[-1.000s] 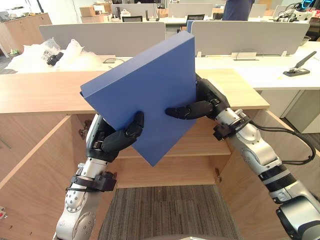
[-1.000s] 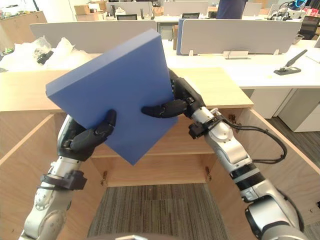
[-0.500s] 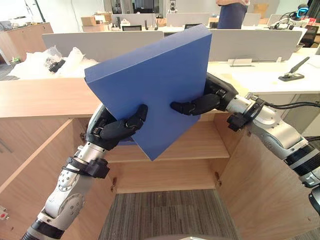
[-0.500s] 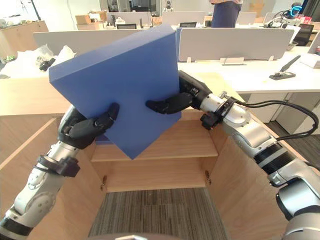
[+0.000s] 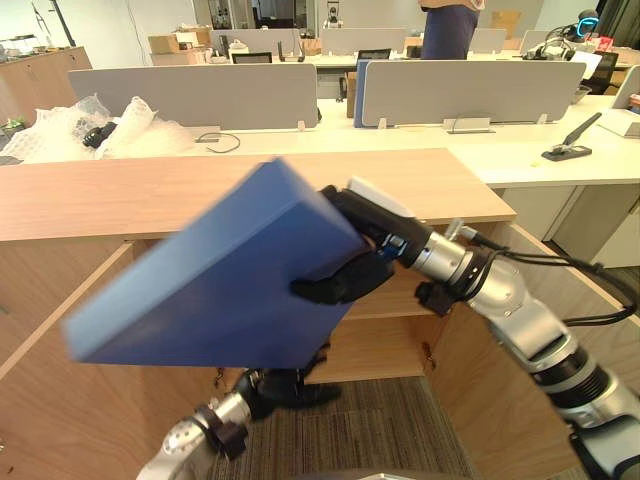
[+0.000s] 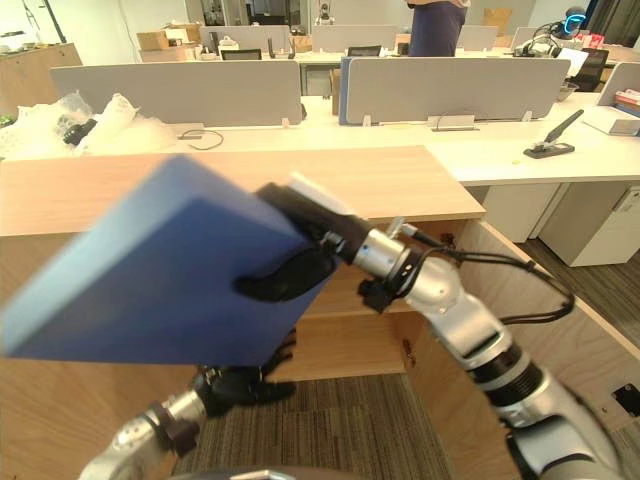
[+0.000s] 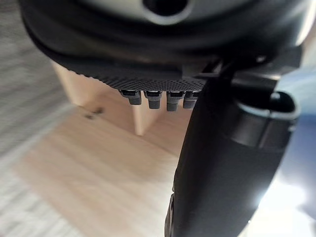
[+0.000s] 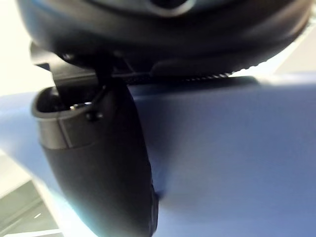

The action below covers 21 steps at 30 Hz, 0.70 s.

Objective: Walk over to the cabinet, pick up the folder, carry it to the office cabinet, place the folder inside the office cabinet, then close the office cabinet door

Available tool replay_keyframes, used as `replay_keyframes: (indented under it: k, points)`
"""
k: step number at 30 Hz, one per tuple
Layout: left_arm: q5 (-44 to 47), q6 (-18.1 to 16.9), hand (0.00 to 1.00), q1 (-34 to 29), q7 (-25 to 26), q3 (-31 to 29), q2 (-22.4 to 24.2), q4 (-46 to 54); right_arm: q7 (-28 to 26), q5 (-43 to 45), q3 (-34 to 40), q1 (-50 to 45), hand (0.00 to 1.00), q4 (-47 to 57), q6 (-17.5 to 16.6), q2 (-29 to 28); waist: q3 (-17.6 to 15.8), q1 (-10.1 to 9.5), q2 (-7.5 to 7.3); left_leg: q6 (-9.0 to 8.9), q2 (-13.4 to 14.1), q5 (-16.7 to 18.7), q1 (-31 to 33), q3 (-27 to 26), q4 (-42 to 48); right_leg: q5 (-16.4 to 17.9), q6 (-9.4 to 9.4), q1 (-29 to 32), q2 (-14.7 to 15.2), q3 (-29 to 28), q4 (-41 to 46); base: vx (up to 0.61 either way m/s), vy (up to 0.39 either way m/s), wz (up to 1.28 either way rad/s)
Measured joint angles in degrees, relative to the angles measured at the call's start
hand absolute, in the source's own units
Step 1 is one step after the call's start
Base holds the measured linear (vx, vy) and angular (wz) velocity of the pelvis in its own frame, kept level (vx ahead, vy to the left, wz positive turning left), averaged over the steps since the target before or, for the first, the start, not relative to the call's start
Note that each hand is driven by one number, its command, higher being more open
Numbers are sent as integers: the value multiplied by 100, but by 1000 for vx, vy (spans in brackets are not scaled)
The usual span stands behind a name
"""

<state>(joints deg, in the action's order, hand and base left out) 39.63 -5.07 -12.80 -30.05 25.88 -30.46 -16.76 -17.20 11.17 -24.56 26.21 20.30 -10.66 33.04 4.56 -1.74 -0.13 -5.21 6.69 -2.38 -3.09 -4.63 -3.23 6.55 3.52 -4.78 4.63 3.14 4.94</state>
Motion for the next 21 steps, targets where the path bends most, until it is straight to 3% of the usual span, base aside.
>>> replay_keyframes:
  k: [5, 9, 11, 15, 17, 19, 21]
  points:
    - [-1654, 137, 100, -76, -272, 296, -13, -877, 399, -826, -685, -61, 0, 410, -804, -299, 39, 21, -77, -11, -6, 12, -2, -10, -11, 30, 26, -2, 12, -10, -14, 0, 0, 0]
    - [-3077, 65, 100, 117, -166, 198, 116, -2046, 341, -1843, -2232, -401, 0, -385, -880, 140, 71, 9, -221, -52, -3, 21, 0, -5, -48, 114, 50, 8, 9, -43, -33, -31, -5, -1]
    - [-3473, -114, 100, 326, 24, -516, 698, -3053, 349, -2019, -2415, -829, 0, -1569, -665, 152, 7, -121, -275, -92, -12, -7, 42, 41, -159, 113, 53, 117, 2, -69, -28, -47, 7, -2]
    - [-4811, 146, 100, 965, 1230, -2298, 1578, -4683, 356, -3051, -2410, -796, 0, -3881, -124, -181, -354, -197, -228, -6, -15, -16, 231, 122, 95, 70, 43, 180, -11, -53, 15, -18, 4, 4]
    - [-5071, 208, 100, 1110, 1705, -2963, 1808, -4772, 360, -3494, -2268, -788, 0, -4710, 128, -432, -635, -205, -139, 39, 36, 351, 572, 213, 868, 71, 37, 182, -39, -50, 109, -2, -3, 3]
    - [-5153, 218, 100, 1195, 2223, -3617, 2100, -4760, 354, -3862, -2100, -970, 0, -5206, 456, -583, -982, -275, 183, 104, 205, 825, 1034, 372, 2084, 150, -61, 132, -190, -75, 215, -25, -9, -10]
    - [-5137, 202, 100, 1200, 2512, -3981, 2214, -4688, 558, -3854, -1614, -1320, 0, -5232, 574, -854, -1220, -254, 288, 96, 291, 861, 1443, 538, 3186, 268, -149, 17, -272, -94, 322, -36, -61, -12]
